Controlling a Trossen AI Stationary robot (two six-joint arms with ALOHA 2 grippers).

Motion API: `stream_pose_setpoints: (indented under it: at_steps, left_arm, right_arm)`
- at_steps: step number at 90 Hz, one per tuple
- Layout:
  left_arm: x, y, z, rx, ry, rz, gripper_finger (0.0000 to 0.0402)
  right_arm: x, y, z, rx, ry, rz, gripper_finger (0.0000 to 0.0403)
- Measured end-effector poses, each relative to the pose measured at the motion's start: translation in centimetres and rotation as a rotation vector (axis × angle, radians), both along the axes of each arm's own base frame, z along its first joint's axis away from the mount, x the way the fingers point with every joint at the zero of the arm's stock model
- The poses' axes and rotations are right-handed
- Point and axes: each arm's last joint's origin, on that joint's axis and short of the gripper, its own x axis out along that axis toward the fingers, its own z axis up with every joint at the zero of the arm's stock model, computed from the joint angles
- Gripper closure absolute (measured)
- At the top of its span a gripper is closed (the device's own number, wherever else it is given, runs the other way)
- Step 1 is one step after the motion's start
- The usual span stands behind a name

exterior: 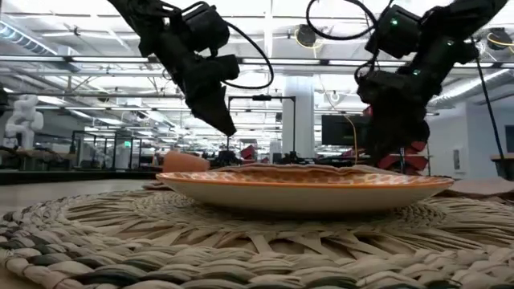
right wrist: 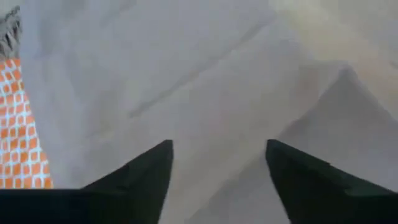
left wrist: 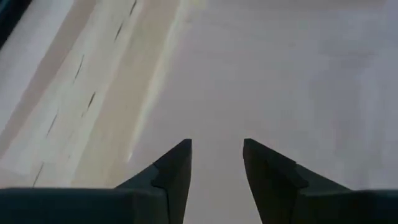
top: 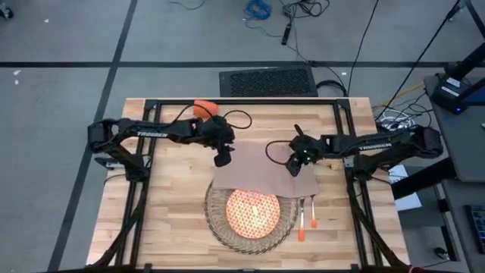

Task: Set table place
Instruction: Fold the white napkin

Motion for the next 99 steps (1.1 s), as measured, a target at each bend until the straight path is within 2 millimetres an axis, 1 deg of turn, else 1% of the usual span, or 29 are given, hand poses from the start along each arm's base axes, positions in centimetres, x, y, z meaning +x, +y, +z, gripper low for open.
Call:
stream_pose_setpoints:
  at_steps: [4,11,19,32,45,63,85,92,99]
  left_arm:
    - [0.0,-0.2,0.0,0.001,0.001,-0.005,0.0271]
    - [0.1,-0.5,0.0,0.001,0.004,-0.015,0.0271]
    - [0.1,-1.1,-0.1,-0.002,0.018,-0.033,0.0271]
    - [0.2,-1.7,-0.1,0.003,0.022,-0.060,0.0271]
    - [0.3,-2.1,-0.2,0.003,0.023,-0.075,0.0271]
    - [0.3,-2.8,-0.4,0.004,0.041,-0.101,0.0271]
    - [0.3,-3.1,-0.4,0.015,0.046,-0.116,0.0271]
    - [0.3,-3.0,-0.4,0.014,0.047,-0.115,0.0271]
    - [0.3,-3.1,-0.4,0.014,0.049,-0.115,0.0271]
  right_arm:
    - [0.3,-0.2,0.4,-0.025,0.052,-0.022,0.0117]
    - [0.3,-0.4,0.5,-0.067,0.204,-0.059,0.0110]
    - [0.7,-0.6,0.3,-0.046,0.308,-0.094,0.0110]
    - [2.3,-0.6,-0.5,0.041,0.344,-0.109,0.0117]
    - [3.8,-0.4,-1.0,0.087,0.366,-0.107,0.0119]
    - [3.6,0.5,-1.8,0.153,0.453,-0.125,0.0120]
    - [4.2,1.5,-2.3,0.219,0.441,-0.120,0.0121]
    - [4.5,1.5,-2.4,0.236,0.423,-0.110,0.0131]
    - [4.7,1.5,-2.7,0.238,0.421,-0.110,0.0155]
